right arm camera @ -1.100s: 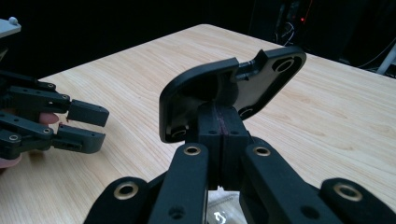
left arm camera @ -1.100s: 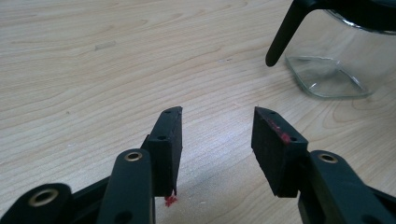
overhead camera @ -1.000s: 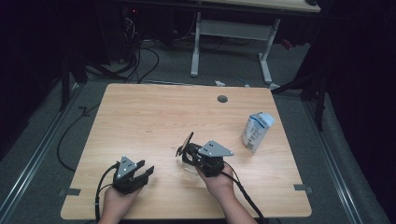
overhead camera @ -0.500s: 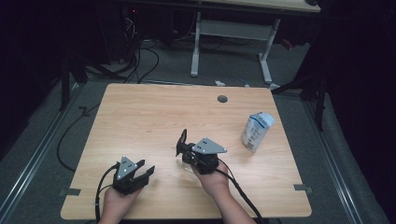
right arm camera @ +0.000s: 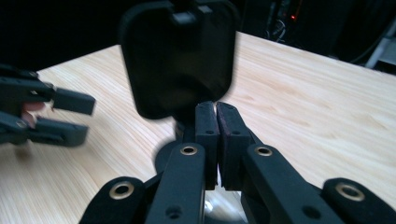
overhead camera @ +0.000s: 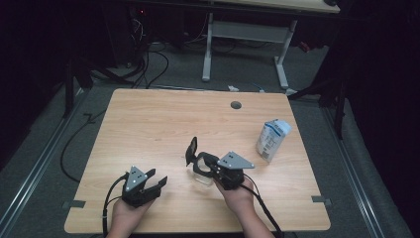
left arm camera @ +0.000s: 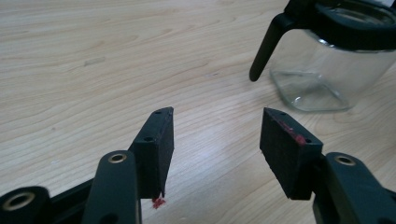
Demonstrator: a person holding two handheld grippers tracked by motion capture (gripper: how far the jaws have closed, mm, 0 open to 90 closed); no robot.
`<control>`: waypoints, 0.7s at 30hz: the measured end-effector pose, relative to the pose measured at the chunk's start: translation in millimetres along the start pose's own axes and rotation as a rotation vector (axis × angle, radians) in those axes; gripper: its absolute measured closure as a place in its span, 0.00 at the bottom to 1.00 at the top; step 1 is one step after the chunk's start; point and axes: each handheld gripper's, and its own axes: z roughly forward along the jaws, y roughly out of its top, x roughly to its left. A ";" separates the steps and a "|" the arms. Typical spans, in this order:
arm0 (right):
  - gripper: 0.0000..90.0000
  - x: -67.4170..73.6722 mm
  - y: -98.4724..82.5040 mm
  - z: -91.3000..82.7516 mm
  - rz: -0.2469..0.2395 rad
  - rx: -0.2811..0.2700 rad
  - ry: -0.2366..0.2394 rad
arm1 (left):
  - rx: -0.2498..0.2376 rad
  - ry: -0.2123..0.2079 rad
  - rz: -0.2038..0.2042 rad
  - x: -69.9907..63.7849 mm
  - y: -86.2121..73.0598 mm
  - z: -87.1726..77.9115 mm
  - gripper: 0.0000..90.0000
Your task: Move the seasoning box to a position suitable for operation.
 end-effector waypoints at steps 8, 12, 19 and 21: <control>0.99 -10.0 -21.5 -14.8 0.028 -0.009 -0.011 | -0.053 -0.081 0.001 -17.7 11.4 2.2 0.71; 1.00 -11.4 -26.6 -15.6 0.038 -0.011 -0.004 | -0.089 -0.096 0.038 -37.8 21.2 6.4 0.93; 1.00 -8.8 -26.5 -14.9 0.030 -0.016 0.010 | -0.149 -0.126 0.064 -69.2 47.7 19.8 1.00; 1.00 -7.7 -26.7 -13.2 0.028 -0.010 0.011 | -0.149 -0.133 0.066 -72.3 50.8 21.7 1.00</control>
